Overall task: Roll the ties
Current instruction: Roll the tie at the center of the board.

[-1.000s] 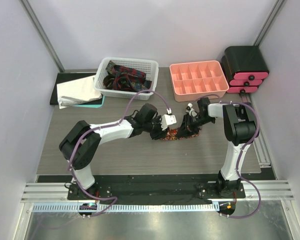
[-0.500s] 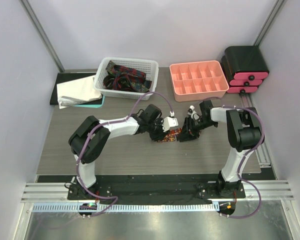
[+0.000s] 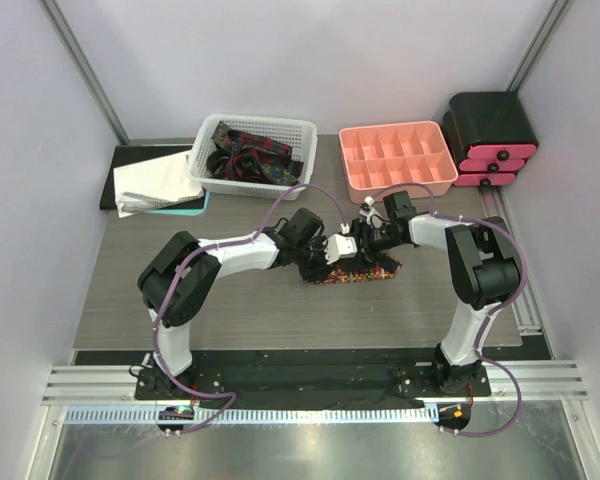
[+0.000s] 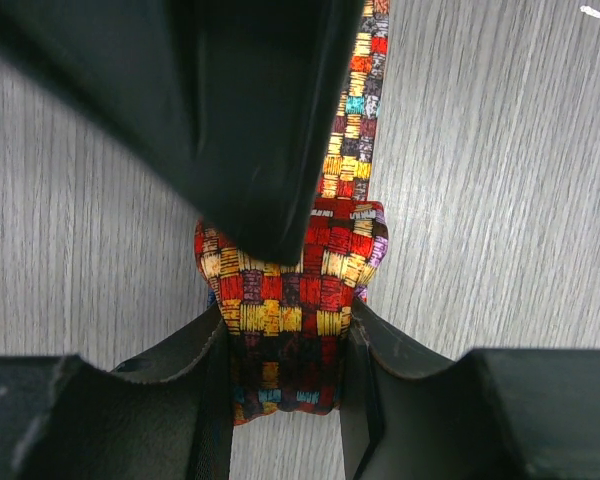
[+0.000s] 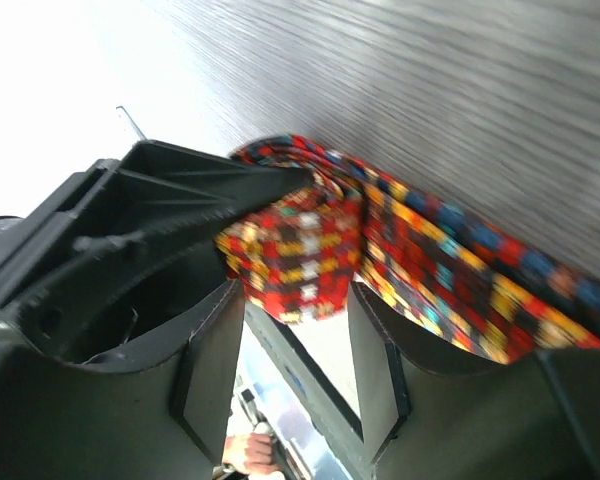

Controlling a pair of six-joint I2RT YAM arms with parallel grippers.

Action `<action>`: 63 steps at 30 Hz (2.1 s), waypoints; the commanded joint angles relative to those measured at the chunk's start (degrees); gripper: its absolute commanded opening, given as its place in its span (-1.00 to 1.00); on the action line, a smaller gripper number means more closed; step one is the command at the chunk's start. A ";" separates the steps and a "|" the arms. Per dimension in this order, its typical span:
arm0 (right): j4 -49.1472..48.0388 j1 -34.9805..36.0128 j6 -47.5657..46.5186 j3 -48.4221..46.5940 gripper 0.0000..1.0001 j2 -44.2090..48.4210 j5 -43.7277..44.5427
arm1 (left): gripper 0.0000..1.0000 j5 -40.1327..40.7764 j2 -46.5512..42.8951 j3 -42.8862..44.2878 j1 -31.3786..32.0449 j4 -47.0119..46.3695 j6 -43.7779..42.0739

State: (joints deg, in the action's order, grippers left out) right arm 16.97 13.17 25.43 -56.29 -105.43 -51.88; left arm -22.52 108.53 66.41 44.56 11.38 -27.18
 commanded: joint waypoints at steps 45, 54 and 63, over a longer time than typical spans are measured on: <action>-1.94 -2.45 -4.95 1.97 -0.97 -10.15 11.45 | 0.48 -13.34 1.07 -5.24 -2.11 -21.40 10.66; -4.59 -2.01 -1.61 3.65 -0.75 -5.86 6.01 | -0.56 -6.75 1.33 -6.03 -0.61 -13.76 3.54; 10.26 -4.03 -10.75 -2.59 0.02 3.82 2.31 | -0.71 -3.41 1.16 -2.26 -0.61 4.17 -3.57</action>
State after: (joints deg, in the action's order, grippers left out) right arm 20.08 9.50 20.10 -56.01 -106.83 -49.89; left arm -29.74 109.67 63.61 43.88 1.72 -26.52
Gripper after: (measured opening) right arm 0.460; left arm 0.386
